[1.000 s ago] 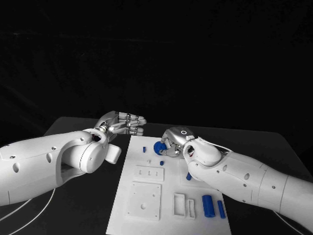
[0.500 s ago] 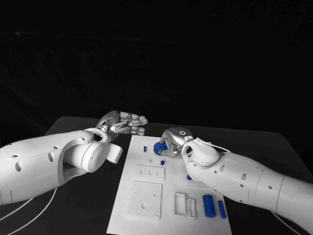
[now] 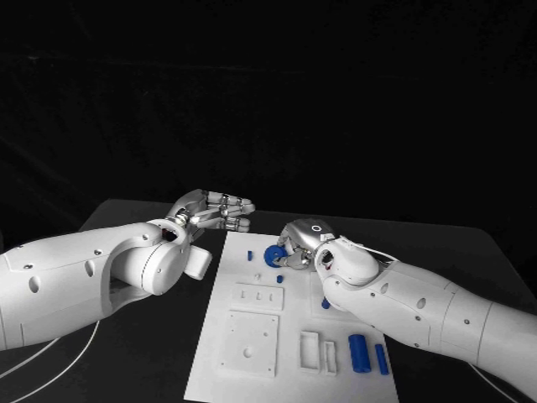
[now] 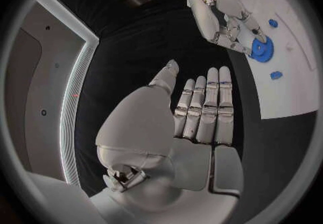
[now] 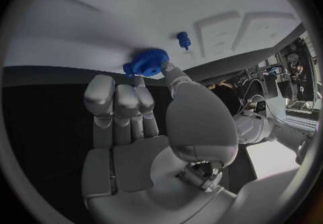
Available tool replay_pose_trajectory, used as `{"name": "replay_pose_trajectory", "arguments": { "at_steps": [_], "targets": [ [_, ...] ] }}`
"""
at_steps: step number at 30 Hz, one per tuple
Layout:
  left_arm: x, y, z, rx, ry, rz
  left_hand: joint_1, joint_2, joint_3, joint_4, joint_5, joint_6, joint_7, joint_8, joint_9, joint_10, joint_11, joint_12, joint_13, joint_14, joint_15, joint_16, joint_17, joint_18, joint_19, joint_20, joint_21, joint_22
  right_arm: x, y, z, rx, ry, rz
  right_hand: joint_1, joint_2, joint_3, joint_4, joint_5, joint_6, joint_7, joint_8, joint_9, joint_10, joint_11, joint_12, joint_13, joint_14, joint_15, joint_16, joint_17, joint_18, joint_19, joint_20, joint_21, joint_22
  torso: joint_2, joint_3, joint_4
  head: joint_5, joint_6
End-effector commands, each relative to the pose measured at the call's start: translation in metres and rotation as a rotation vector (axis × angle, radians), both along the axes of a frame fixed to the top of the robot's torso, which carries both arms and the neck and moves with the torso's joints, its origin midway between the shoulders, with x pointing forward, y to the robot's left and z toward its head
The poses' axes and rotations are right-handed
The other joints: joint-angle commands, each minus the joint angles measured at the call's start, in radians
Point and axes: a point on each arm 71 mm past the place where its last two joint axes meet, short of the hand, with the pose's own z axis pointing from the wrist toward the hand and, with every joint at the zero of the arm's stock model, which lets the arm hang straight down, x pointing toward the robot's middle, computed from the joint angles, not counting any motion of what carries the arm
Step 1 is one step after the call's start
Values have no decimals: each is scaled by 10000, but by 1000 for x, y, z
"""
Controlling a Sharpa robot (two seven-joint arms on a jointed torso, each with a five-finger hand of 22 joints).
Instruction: Assemble the parts on the task board
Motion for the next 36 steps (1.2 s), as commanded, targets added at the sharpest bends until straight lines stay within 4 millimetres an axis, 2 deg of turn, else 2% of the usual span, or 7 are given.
{"name": "replay_pose_trajectory", "arguments": {
  "at_steps": [1,4,10,22,31,36],
  "targets": [
    [-1,-2,2,-31,-54,-176,-9,-120,33,29,-24,-19,45,14,15,-60,-12,2,9,-55,16,-56,8,-50,-64,-23,31,-16,0,0,-1,77,93,-60,-20,-108,-239,298,-75,-95,-15,-10,-9,-84,7,-57,-30,-41,23,-59,23,34,448,30,-45,1097,3,10,-2,-9,2],
    [0,-2,2,-29,-56,-172,-9,-120,33,29,-24,-19,45,14,15,-60,-12,2,9,-55,16,-56,8,-50,-64,-23,31,-16,0,-1,-1,133,132,-72,35,-147,-713,917,-94,-150,-13,-10,-8,-102,10,-61,-54,-34,28,-86,30,41,458,32,-74,1096,6,12,-3,-16,0],
    [1,-3,2,-22,-61,-162,-26,-115,30,12,-25,-36,49,12,14,-75,-7,2,9,-56,17,-57,7,-51,-72,-21,46,-28,1,-2,-2,179,293,-74,-98,-140,-776,1127,-38,-146,-18,-9,-8,-108,8,-67,-64,-33,29,-93,36,41,452,35,-78,1095,9,1,-18,-36,1],
    [1,-2,2,-23,-68,-152,-26,-115,30,12,-25,-36,49,12,14,-75,-7,2,9,-56,17,-57,7,-51,-72,-21,46,-28,0,-5,-5,207,742,-18,-207,-74,-743,1371,113,-69,-39,-8,-7,-94,-5,-33,-40,-27,21,-57,91,28,455,27,-28,1108,3,2,-4,-51,-37],
    [0,0,2,-22,-70,-105,-26,-115,30,12,-25,-36,49,12,14,-75,-7,2,9,-56,17,-57,7,-51,-72,-21,46,-28,-3,-12,-10,192,931,-52,-233,-44,-706,1417,178,-28,-49,-9,-7,-94,-11,-35,-40,-27,16,-49,108,25,453,21,-21,1108,0,1,-17,-59,-59],
    [0,1,2,-21,-71,-73,-26,-115,30,12,-25,-36,49,12,14,-75,-7,2,9,-56,17,-57,7,-51,-72,-21,46,-28,-5,-15,-11,217,968,-56,-253,-40,-706,1454,202,-2,-56,-9,-7,-92,-15,-32,-36,-26,13,-47,119,20,454,19,-1,1112,2,15,-31,-83,-52]
  ]
}}
